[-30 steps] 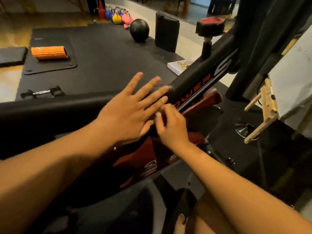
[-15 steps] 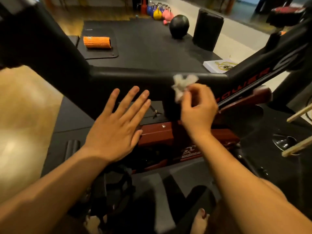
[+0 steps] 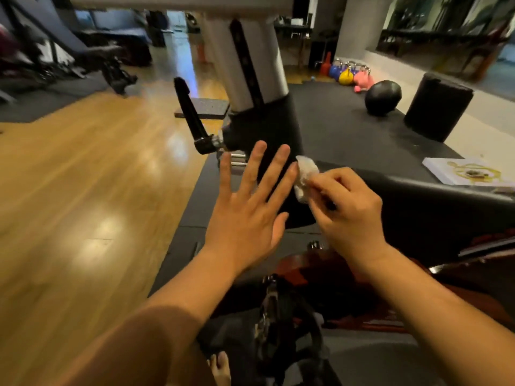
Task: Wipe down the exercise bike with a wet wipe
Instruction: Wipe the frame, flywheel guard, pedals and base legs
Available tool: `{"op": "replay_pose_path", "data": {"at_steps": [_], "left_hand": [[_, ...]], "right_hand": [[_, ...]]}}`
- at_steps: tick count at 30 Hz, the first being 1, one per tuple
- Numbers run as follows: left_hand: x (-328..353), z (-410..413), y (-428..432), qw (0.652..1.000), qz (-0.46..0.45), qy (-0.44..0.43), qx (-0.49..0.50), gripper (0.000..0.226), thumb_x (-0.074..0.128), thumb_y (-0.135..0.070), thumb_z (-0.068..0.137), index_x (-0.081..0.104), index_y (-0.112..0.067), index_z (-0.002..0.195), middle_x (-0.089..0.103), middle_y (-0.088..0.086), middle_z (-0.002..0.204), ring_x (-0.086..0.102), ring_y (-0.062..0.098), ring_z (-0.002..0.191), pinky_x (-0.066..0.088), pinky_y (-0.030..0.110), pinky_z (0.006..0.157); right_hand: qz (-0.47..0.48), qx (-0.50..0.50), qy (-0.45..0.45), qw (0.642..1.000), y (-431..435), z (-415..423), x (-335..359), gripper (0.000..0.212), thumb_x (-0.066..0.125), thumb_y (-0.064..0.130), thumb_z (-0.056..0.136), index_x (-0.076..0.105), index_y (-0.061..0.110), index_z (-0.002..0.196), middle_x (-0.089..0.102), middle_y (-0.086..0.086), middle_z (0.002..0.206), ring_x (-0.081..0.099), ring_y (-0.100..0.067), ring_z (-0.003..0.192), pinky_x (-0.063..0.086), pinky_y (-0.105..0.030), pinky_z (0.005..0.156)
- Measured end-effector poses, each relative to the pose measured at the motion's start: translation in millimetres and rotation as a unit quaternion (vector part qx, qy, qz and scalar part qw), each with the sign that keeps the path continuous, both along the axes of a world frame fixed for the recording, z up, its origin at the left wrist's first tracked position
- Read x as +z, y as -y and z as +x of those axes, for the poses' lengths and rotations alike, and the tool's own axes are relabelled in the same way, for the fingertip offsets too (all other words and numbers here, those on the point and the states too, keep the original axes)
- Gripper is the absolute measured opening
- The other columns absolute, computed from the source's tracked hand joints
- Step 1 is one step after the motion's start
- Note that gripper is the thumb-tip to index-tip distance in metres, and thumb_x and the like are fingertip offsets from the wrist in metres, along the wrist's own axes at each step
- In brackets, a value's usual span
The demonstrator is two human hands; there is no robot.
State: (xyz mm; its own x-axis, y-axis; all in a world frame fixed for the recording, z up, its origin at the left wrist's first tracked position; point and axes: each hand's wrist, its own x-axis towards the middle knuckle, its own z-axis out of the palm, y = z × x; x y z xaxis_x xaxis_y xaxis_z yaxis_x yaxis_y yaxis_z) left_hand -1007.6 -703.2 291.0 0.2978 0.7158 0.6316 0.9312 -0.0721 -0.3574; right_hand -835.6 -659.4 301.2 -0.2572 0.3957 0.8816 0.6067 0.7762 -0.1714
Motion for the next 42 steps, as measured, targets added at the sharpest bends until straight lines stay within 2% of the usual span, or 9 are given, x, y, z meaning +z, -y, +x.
{"op": "replay_pose_path", "data": {"at_steps": [6,8,11,18,25,31,37,39,42], "left_hand": [[32,-23,-10,0.997,0.055,0.047,0.002,0.085,0.045,-0.054,0.093,0.005,-0.014,0.157,0.001,0.007,0.163,0.002,0.037,0.151,0.004,0.070,0.115],[25,-33,-11,0.997,0.049,0.060,0.000,0.085,0.048,-0.053,0.092,0.006,-0.016,0.156,0.000,0.007,0.163,0.002,0.041,0.150,0.006,0.071,0.114],[19,-42,-8,0.997,0.041,0.070,-0.007,0.086,0.048,-0.054,0.092,0.004,-0.016,0.156,-0.002,0.009,0.163,-0.002,0.040,0.150,0.007,0.071,0.113],[33,-51,-8,0.995,0.055,0.087,-0.005,0.077,0.043,-0.050,0.094,0.008,-0.018,0.155,0.001,0.012,0.163,-0.001,0.040,0.150,0.006,0.069,0.115],[35,-57,-10,0.995,0.061,0.076,-0.022,0.075,0.040,-0.051,0.096,0.007,-0.019,0.156,0.005,0.012,0.164,0.002,0.038,0.151,0.005,0.067,0.117],[36,-55,-11,0.995,0.051,0.085,-0.023,0.070,0.029,-0.051,0.099,0.003,-0.019,0.155,0.002,0.010,0.163,0.000,0.037,0.151,0.004,0.066,0.117],[37,-57,-9,0.995,0.041,0.083,-0.026,0.072,0.034,-0.050,0.097,0.008,-0.017,0.155,0.006,0.013,0.162,0.006,0.039,0.150,0.008,0.069,0.114],[37,-54,-9,0.995,0.037,0.089,-0.025,0.072,0.033,-0.050,0.098,0.008,-0.015,0.155,0.009,0.017,0.163,0.006,0.040,0.150,0.009,0.069,0.114],[35,-46,-11,0.994,0.033,0.103,-0.016,0.072,0.031,-0.052,0.098,0.007,-0.013,0.155,0.009,0.020,0.162,0.006,0.040,0.150,0.010,0.068,0.115]], "right_hand": [[0.044,0.008,0.019,0.999,-16,-21,39,0.014,0.064,-0.002,0.080,0.071,0.002,0.092,0.062,-0.014,0.086,0.056,-0.022,0.074,0.045,-0.019,0.071],[0.090,0.032,0.127,0.987,-12,-12,8,0.011,0.061,0.002,0.084,0.072,0.002,0.087,0.063,-0.013,0.081,0.057,-0.030,0.067,0.047,-0.039,0.061],[0.109,0.040,0.263,0.958,-10,-5,-12,0.015,0.058,0.009,0.090,0.073,0.004,0.091,0.064,-0.014,0.083,0.060,-0.032,0.067,0.045,-0.039,0.058],[0.224,0.004,0.136,0.965,-21,-41,50,0.012,0.066,0.008,0.090,0.071,-0.001,0.097,0.064,-0.020,0.085,0.058,-0.029,0.065,0.049,-0.035,0.056],[0.138,0.071,0.298,0.942,-24,3,-22,0.026,0.052,0.013,0.090,0.057,0.011,0.116,0.069,-0.017,0.099,0.069,-0.030,0.067,0.057,-0.036,0.049],[0.203,-0.009,0.161,0.966,-24,-34,43,0.019,0.063,0.010,0.092,0.072,0.000,0.106,0.065,-0.018,0.093,0.060,-0.026,0.066,0.051,-0.031,0.052],[0.074,0.033,0.369,0.926,-16,24,-43,0.046,0.076,0.005,0.070,0.057,0.006,0.112,0.064,-0.015,0.090,0.060,-0.030,0.053,0.049,-0.034,0.038],[0.072,0.016,0.349,0.934,-13,15,-20,0.045,0.081,0.004,0.066,0.065,0.005,0.108,0.064,-0.017,0.088,0.055,-0.031,0.048,0.046,-0.033,0.036],[0.125,-0.025,0.212,0.969,-11,-21,42,0.020,0.069,0.008,0.085,0.071,0.004,0.105,0.063,-0.016,0.088,0.053,-0.029,0.050,0.046,-0.032,0.040]]}}
